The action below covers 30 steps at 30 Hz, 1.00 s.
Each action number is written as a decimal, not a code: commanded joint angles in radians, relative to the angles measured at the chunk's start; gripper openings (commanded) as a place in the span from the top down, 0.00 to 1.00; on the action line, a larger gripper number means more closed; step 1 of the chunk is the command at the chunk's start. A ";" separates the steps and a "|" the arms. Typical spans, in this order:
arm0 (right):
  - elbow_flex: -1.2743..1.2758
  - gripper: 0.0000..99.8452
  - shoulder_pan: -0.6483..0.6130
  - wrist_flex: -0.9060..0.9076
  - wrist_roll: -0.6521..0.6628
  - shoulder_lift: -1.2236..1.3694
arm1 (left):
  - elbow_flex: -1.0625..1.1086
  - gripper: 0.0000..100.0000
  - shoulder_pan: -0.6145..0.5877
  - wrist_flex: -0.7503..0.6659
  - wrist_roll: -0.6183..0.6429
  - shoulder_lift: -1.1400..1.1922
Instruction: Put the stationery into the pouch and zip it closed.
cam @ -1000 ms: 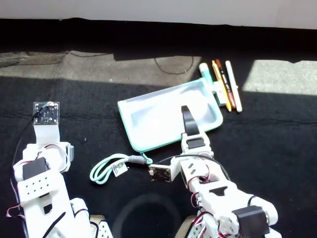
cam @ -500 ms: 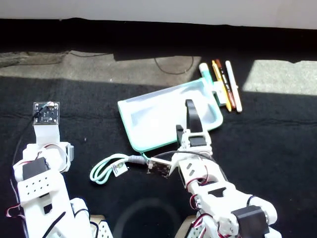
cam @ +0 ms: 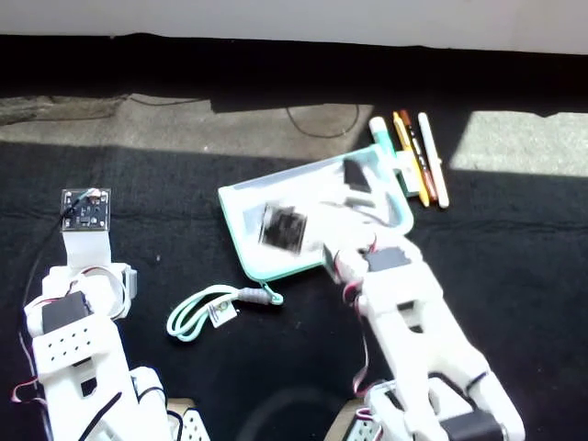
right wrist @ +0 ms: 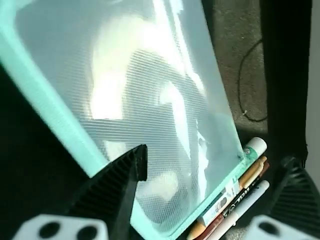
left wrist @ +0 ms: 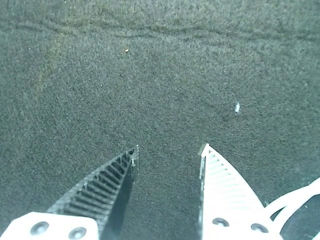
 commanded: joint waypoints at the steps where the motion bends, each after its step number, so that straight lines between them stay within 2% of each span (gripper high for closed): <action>1: 0.174 0.62 -0.035 -0.064 0.163 -0.110 | -0.004 0.79 -0.002 -0.038 0.006 -0.010; 5: 0.423 0.62 -0.059 -0.367 0.301 -0.174 | -0.005 0.79 -0.002 -0.048 0.006 -0.010; 7: 0.510 0.62 -0.065 -0.435 0.325 -0.179 | -0.005 0.79 -0.002 -0.048 0.006 -0.010; 19: 0.547 0.62 -0.125 -0.453 0.270 -0.151 | -0.004 0.79 -0.001 -0.068 0.008 -0.010; 26: 0.401 0.62 -0.119 -0.533 0.158 0.120 | -0.004 0.79 -0.001 -0.063 0.008 -0.010; 30: 0.291 0.62 -0.110 -0.604 0.150 0.283 | -0.004 0.79 -0.001 -0.061 0.008 -0.010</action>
